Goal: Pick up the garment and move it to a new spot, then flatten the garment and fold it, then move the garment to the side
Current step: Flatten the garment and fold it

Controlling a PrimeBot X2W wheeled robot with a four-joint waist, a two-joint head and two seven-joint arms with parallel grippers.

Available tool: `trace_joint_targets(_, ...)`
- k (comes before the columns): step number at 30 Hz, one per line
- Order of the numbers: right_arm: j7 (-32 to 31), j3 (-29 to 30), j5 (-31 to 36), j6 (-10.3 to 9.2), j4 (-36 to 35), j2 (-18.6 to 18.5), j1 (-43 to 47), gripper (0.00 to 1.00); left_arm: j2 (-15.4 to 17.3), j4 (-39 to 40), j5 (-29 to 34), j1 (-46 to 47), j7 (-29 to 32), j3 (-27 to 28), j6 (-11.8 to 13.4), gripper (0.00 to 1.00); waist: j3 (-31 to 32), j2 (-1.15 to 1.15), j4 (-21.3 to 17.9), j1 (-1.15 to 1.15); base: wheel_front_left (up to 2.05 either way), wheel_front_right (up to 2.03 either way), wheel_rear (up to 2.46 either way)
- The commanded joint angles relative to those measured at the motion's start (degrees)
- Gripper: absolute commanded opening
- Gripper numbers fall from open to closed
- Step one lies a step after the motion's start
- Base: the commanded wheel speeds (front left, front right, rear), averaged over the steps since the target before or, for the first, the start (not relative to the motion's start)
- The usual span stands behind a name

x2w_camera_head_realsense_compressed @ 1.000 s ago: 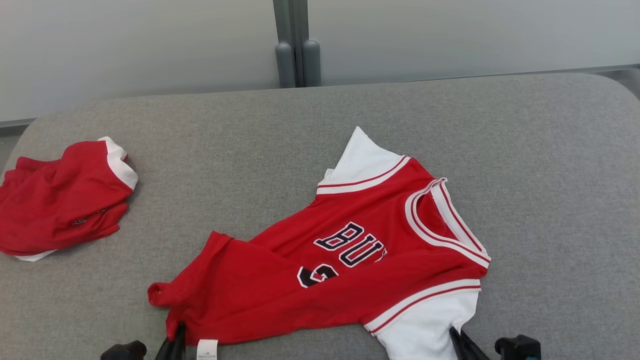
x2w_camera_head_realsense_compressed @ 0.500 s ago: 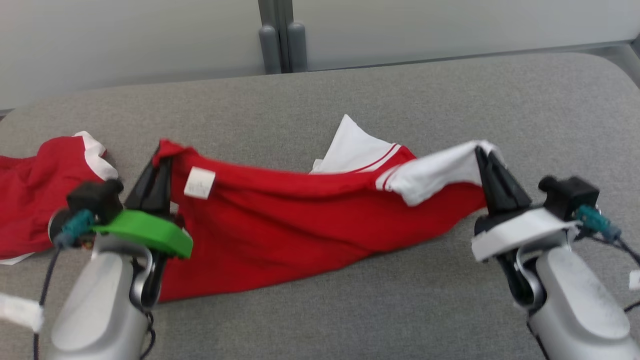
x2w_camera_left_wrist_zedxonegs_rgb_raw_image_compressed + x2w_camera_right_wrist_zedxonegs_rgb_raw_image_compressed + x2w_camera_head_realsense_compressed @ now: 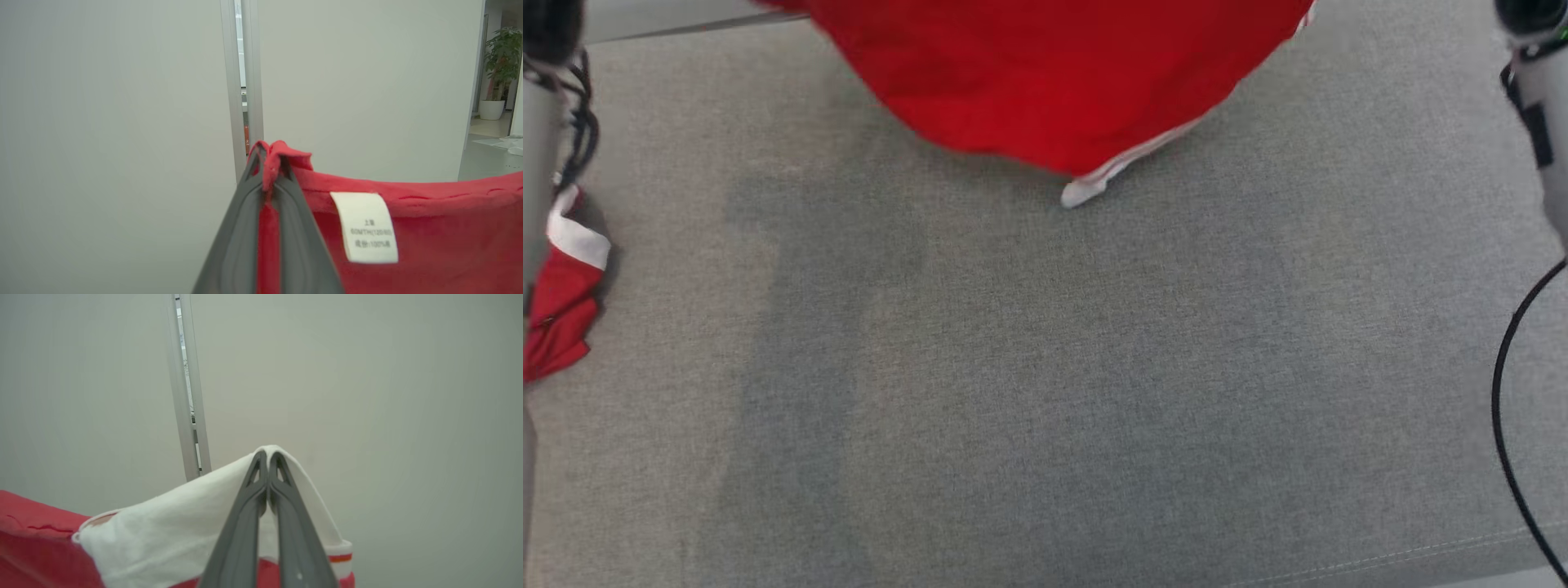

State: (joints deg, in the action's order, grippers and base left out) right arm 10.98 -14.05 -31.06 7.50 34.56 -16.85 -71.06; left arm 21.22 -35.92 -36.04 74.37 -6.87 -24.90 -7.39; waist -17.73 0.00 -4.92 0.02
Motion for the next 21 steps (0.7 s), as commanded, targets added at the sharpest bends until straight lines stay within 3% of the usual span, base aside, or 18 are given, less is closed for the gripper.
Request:
trace_joint_targets(1, -0.39, -0.17, -0.23, -0.03, 1.98, -0.27, -3.96, 0.00, 1.07, -1.64, -0.03, 3.57, 0.22, -0.82, -0.17, 0.00, -4.04, 0.00, -1.99, -0.02, 0.00, 0.00, 0.00)
trace_joint_targets(11, 0.85, -3.77, 0.58, -0.03, 14.78, -0.56, -24.88, 0.00, -0.20, -13.10, -5.26, 21.36, -0.70, -5.96, -0.16, 0.00, -7.03, 0.00, -2.73, -0.02, 0.00, 0.00, 0.00)
trace_joint_targets(16, 2.15, -5.96, -0.67, -0.03, 17.94, -0.46, -28.23, 0.00, 0.16, -16.47, -6.95, 24.19, -2.09, -8.29, -0.16, 0.00, -8.85, 0.00, -3.68, -0.02, 0.00, 0.00, 0.00)
trace_joint_targets(21, 3.45, -8.83, -3.38, -0.03, 19.14, -0.74, -25.91, 0.00, 0.67, -18.40, -9.75, 22.31, -4.33, -11.69, -0.16, 0.00, -10.29, 0.00, -3.97, -0.02, 0.00, 0.00, 0.00)
